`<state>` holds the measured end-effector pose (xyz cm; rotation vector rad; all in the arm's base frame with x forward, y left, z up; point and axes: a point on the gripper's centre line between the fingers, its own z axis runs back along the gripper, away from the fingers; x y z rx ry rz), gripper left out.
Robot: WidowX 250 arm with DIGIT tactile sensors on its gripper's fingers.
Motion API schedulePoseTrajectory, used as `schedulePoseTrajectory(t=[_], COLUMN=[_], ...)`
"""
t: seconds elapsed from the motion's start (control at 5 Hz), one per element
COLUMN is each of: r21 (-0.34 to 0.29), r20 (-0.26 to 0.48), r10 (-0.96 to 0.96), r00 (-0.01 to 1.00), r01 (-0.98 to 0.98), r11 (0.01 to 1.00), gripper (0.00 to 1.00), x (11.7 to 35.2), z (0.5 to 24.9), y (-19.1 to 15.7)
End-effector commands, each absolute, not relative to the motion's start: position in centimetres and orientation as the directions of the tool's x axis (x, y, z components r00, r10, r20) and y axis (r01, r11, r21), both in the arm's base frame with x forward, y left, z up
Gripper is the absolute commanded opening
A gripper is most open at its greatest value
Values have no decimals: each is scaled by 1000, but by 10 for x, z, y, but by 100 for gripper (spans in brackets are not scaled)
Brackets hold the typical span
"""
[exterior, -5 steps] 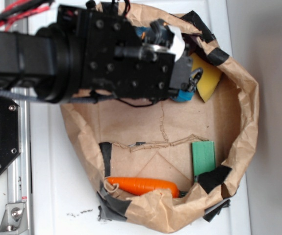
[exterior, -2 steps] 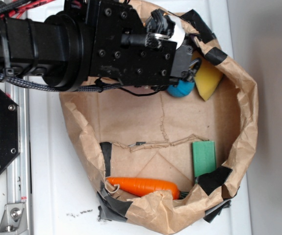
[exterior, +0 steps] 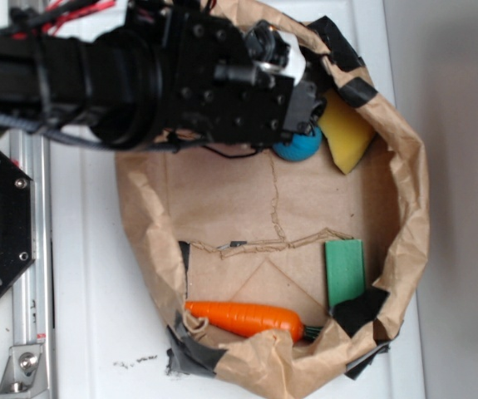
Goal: Grab the blue cloth.
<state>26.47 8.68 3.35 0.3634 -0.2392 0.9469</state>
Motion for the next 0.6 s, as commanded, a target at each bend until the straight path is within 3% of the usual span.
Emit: schedulePoseTrajectory(t=[0.0, 0.4], r21=[176, 196], r20=[377, 380], r10=[751, 730], r00=[542, 568], r01=[-838, -821], r11=[517, 537], gripper=[0, 0], x=[267, 266], z=[25, 28], y=[105, 101])
